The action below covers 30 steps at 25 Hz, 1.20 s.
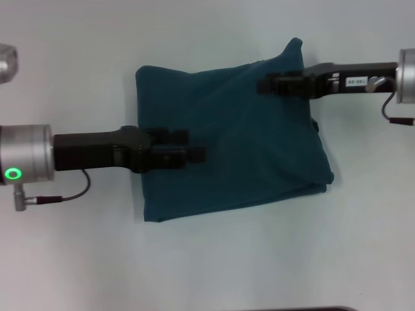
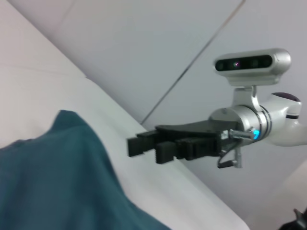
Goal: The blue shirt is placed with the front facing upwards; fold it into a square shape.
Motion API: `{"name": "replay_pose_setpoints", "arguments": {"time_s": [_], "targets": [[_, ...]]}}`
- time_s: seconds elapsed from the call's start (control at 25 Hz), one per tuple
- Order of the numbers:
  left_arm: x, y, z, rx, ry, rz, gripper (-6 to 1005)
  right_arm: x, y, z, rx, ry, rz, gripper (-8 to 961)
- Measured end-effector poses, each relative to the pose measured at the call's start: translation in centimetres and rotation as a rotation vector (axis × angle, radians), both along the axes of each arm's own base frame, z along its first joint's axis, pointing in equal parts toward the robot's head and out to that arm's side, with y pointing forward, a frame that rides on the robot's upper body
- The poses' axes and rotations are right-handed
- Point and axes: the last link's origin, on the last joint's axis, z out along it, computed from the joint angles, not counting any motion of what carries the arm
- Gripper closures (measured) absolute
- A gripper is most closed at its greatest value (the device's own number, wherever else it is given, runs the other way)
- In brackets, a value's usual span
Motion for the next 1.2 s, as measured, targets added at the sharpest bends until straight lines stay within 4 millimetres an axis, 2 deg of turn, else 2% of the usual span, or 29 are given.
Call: {"name": "replay_pose_setpoints", "arguments": {"time_s": [0.08, 0.16, 0.4, 0.64, 0.8, 1.2], "targets": [[-0.6, -0.1, 0.5, 0.014, 0.005, 0.016, 188, -0.3, -0.1, -0.7, -0.024, -0.002, 0.009, 312], [-1.0, -0.1, 0.9, 0.028, 0.006, 0.028, 188, -0.6, -0.3, -1.3, -0.050, -0.009, 0.017, 550], [-1.1, 0.0, 0.9, 0.037, 0.009, 0.026, 188, 0.0, -0.6, -2.6, -0.074, -0.046, -0.007, 798], [-1.0, 0.0, 0.7, 0.036, 0.012, 0.022, 188, 1.5, -0.6, -3.9, -0.069, -0.128, -0.063, 897], [-1.0, 0.0, 0.7, 0.038, 0.013, 0.023, 189, 2.0, -1.0, -4.3, -0.091, -0.153, -0.071, 894], [-1.1, 0.2, 0.6, 0.046, 0.019, 0.028, 189, 4.1, -2.8, -3.0, -0.189, -0.199, -0.161, 891]]}}
